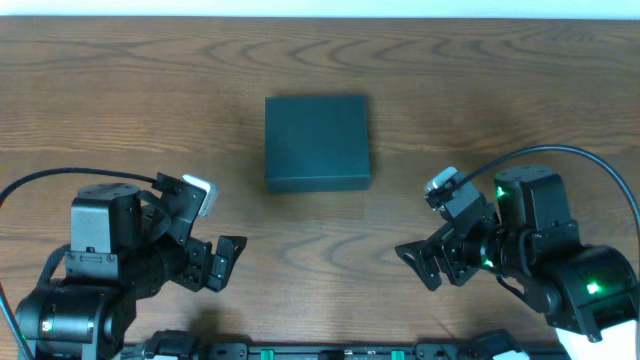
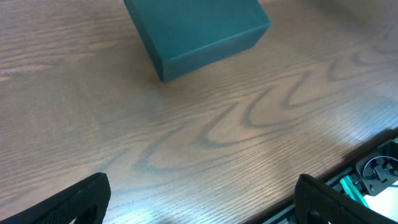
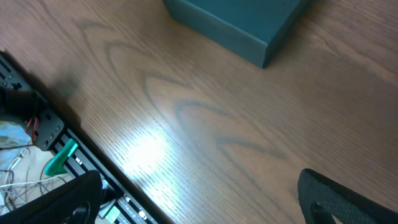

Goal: Pack container

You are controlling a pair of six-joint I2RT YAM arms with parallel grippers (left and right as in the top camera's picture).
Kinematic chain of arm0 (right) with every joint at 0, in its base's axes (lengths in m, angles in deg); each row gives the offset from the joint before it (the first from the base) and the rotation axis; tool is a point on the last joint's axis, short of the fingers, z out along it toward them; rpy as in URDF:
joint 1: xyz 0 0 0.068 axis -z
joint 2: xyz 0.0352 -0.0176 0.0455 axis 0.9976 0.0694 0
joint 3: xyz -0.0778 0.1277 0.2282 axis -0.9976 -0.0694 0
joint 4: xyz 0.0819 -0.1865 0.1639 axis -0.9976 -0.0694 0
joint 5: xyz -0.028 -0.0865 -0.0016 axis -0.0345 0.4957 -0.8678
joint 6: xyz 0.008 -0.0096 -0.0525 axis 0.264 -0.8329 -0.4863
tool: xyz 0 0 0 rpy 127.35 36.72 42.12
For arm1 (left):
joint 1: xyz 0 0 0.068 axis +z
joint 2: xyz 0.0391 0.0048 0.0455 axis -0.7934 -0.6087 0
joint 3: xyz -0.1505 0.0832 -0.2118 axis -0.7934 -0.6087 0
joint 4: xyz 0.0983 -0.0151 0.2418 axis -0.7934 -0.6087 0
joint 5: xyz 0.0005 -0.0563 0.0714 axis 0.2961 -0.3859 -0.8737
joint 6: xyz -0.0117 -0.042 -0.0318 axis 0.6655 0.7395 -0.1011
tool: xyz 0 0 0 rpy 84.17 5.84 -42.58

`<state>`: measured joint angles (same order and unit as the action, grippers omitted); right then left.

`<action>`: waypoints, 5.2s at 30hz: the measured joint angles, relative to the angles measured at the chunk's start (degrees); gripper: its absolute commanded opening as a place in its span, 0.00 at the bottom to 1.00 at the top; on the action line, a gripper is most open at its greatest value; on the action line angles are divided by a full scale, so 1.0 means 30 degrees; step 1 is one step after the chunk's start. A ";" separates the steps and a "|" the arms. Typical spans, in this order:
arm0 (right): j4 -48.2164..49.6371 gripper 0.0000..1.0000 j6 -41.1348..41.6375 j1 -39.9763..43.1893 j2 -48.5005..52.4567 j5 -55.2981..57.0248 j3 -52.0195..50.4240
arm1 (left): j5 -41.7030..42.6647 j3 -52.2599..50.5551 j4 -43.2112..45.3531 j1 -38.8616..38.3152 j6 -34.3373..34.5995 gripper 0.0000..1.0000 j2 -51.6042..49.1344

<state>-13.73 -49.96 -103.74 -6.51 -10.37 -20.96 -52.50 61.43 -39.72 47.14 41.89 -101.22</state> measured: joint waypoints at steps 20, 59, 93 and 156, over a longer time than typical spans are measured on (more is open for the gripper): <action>0.0007 0.99 0.0087 0.0000 -0.0007 0.0000 -0.0015 | -0.2943 -0.1989 0.4539 0.0189 0.0044 0.95 0.3417; -0.0044 0.99 0.0138 0.0000 0.0015 0.0000 -0.0131 | -0.5566 -2.0189 1.7019 0.4240 0.7504 0.96 1.5730; 0.8247 0.99 -0.0852 -0.0313 -0.7461 0.2222 -0.7155 | -0.5566 -2.0210 1.7092 0.4240 0.7570 0.95 1.5744; 1.1169 0.99 -0.1071 -0.0313 -1.7486 0.2200 -1.8702 | -0.5566 -2.0210 1.7099 0.4240 0.7570 0.95 1.5752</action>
<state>19.78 -53.17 -104.68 -58.97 -3.77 -77.07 -69.20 0.80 11.58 59.86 64.60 -53.97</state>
